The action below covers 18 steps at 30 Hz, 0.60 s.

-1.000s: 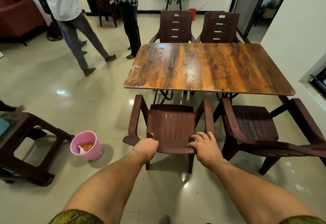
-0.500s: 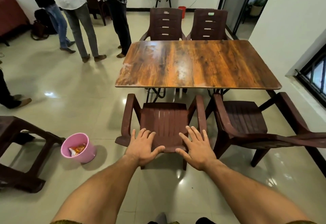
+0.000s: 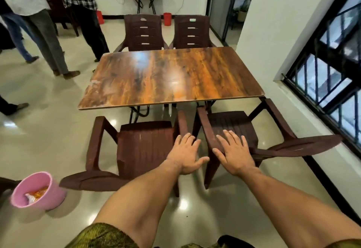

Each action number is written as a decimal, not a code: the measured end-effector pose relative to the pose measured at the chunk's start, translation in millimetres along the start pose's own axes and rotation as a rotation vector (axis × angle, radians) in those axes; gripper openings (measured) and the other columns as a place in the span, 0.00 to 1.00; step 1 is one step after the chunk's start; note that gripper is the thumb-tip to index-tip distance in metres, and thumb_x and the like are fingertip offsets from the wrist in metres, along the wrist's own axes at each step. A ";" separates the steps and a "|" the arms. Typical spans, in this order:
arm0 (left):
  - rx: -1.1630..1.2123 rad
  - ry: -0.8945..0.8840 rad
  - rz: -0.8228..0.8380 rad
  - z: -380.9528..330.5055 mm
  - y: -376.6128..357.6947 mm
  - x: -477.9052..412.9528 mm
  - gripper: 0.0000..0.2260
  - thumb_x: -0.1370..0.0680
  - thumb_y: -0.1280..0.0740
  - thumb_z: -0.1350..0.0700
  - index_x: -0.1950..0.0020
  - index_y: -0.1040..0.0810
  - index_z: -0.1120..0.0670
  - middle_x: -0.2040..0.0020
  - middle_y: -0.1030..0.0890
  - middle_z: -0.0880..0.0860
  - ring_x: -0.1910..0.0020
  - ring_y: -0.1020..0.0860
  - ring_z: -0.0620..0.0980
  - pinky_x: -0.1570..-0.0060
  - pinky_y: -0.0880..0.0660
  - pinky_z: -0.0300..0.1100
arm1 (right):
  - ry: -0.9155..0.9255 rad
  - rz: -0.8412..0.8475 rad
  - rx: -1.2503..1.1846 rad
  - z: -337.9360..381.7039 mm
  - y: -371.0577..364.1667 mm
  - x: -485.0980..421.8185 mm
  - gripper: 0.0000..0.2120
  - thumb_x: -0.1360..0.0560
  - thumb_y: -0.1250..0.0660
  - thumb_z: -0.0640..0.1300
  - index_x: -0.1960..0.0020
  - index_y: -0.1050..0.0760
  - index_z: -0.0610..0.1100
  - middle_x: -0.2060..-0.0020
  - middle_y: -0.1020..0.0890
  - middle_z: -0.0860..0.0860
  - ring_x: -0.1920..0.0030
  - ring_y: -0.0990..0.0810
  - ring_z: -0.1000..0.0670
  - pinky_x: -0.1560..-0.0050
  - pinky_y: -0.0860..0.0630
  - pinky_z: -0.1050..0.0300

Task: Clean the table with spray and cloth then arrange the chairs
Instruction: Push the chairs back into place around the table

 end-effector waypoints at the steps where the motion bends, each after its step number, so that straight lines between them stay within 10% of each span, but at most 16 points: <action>1: 0.002 -0.014 0.002 -17.7 -2.8 -15.9 0.38 0.20 0.50 0.31 0.18 0.44 0.54 0.19 0.43 0.57 0.19 0.51 0.57 0.21 0.55 0.60 | -0.004 0.017 0.009 -23.6 1.5 -1.1 0.34 0.21 0.58 0.69 0.19 0.49 0.55 0.19 0.51 0.50 0.20 0.57 0.49 0.22 0.61 0.40; 10: 0.073 -0.122 0.159 -203.7 -32.8 -144.5 0.39 0.24 0.38 0.30 0.23 0.35 0.57 0.30 0.27 0.59 0.32 0.28 0.59 0.30 0.31 0.53 | 0.042 0.324 0.112 -264.0 8.8 12.4 0.46 0.31 0.46 0.79 0.21 0.41 0.53 0.25 0.35 0.51 0.24 0.38 0.48 0.24 0.43 0.48; 14: -0.063 0.023 0.193 -235.9 -41.4 -166.5 0.17 0.19 0.37 0.49 0.34 0.29 0.56 0.36 0.23 0.58 0.36 0.24 0.60 0.38 0.29 0.55 | 0.061 0.309 0.187 -302.3 8.4 10.8 0.18 0.24 0.38 0.53 0.34 0.30 0.56 0.39 0.21 0.51 0.39 0.24 0.46 0.38 0.27 0.49; 18: -0.153 0.123 0.186 -242.7 -38.7 -167.4 0.12 0.19 0.42 0.62 0.38 0.26 0.57 0.39 0.20 0.58 0.40 0.21 0.61 0.42 0.27 0.52 | 0.101 0.201 0.150 -302.6 4.3 11.3 0.14 0.26 0.39 0.43 0.42 0.24 0.53 0.48 0.18 0.53 0.47 0.19 0.47 0.49 0.24 0.52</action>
Point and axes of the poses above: each hand's wrist, its own x-axis away from the middle knuckle, its own y-axis out of the back of the hand, z = x × y, the point moved 4 cm from there along -x, towards the middle knuckle
